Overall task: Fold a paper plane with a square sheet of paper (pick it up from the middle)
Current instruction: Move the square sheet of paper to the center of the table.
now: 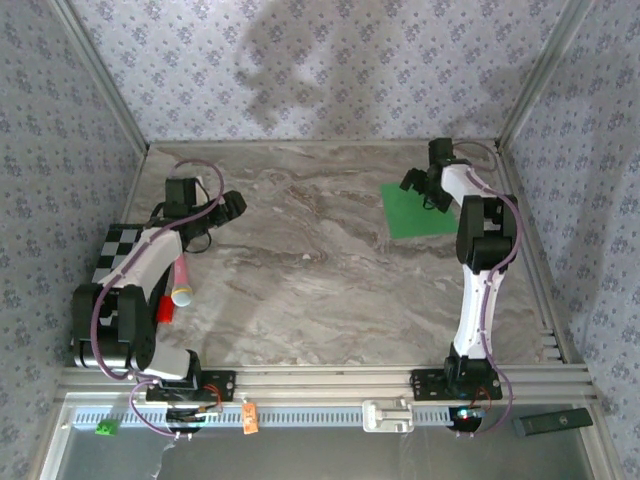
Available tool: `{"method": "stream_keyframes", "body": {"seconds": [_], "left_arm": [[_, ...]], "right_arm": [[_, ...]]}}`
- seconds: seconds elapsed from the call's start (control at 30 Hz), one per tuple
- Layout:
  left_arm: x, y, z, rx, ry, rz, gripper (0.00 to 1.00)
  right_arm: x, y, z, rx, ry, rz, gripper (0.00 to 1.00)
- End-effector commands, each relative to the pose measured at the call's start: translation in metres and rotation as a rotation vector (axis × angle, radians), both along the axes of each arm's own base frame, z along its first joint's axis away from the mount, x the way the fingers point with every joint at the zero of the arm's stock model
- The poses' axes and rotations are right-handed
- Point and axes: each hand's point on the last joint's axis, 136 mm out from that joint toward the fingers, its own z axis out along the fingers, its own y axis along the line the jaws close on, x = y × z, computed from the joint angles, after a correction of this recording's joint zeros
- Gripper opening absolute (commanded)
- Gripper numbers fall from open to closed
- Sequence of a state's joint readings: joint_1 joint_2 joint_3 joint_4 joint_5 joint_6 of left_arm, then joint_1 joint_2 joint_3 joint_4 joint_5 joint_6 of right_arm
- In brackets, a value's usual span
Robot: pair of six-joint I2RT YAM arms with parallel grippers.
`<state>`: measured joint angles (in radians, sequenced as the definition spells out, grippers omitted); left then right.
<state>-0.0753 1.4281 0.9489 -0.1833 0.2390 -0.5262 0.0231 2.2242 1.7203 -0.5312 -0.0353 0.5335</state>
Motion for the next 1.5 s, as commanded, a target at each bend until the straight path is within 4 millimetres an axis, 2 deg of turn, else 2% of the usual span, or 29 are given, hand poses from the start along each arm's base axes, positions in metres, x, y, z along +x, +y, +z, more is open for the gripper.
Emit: {"method": "stream_keyframes", "body": {"seconds": [0.0,0.2,0.27,0.43,0.53,0.63,0.73,0.83,1.0,1.13,1.33,1.47], "left_arm": [[0.005,-0.002,0.011,0.019,-0.026,-0.013,1.0],[0.006,-0.007,0.005,0.017,-0.001,-0.012,1.0],[0.007,-0.01,0.003,0.017,0.011,-0.018,1.0],[0.007,-0.021,-0.004,0.029,0.031,-0.036,1.0],[0.007,-0.026,-0.009,0.029,0.042,-0.042,1.0],[0.008,-0.029,-0.012,0.033,0.056,-0.028,1.0],[0.007,-0.024,-0.013,0.051,0.091,0.001,1.0],[0.004,-0.018,-0.012,0.076,0.11,0.028,1.0],[0.004,-0.014,-0.006,0.045,0.095,0.085,1.0],[0.008,-0.016,0.004,0.01,0.071,0.114,1.0],[0.003,-0.046,0.003,0.018,0.11,0.044,1.0],[-0.003,-0.075,-0.004,0.018,0.154,-0.015,1.0]], "right_arm": [[-0.044,0.026,-0.02,0.022,0.144,-0.027,0.99],[-0.094,0.07,-0.022,0.057,0.196,-0.174,0.99],[-0.103,0.094,-0.02,0.076,0.181,-0.198,0.99],[-0.142,0.148,-0.023,0.12,0.225,-0.316,0.98],[-0.166,0.171,-0.024,0.114,0.211,-0.394,0.98],[-0.171,0.193,-0.018,0.119,0.17,-0.39,0.98],[-0.165,0.218,-0.008,0.121,0.137,-0.342,0.98],[-0.164,0.228,0.004,0.105,0.113,-0.298,0.99],[-0.15,0.233,0.048,0.13,0.002,-0.198,0.99],[-0.152,0.219,0.079,0.082,-0.081,-0.134,1.0],[-0.155,0.192,0.113,-0.01,-0.184,0.012,1.0],[-0.16,0.167,0.117,-0.032,-0.177,0.052,1.0]]}}
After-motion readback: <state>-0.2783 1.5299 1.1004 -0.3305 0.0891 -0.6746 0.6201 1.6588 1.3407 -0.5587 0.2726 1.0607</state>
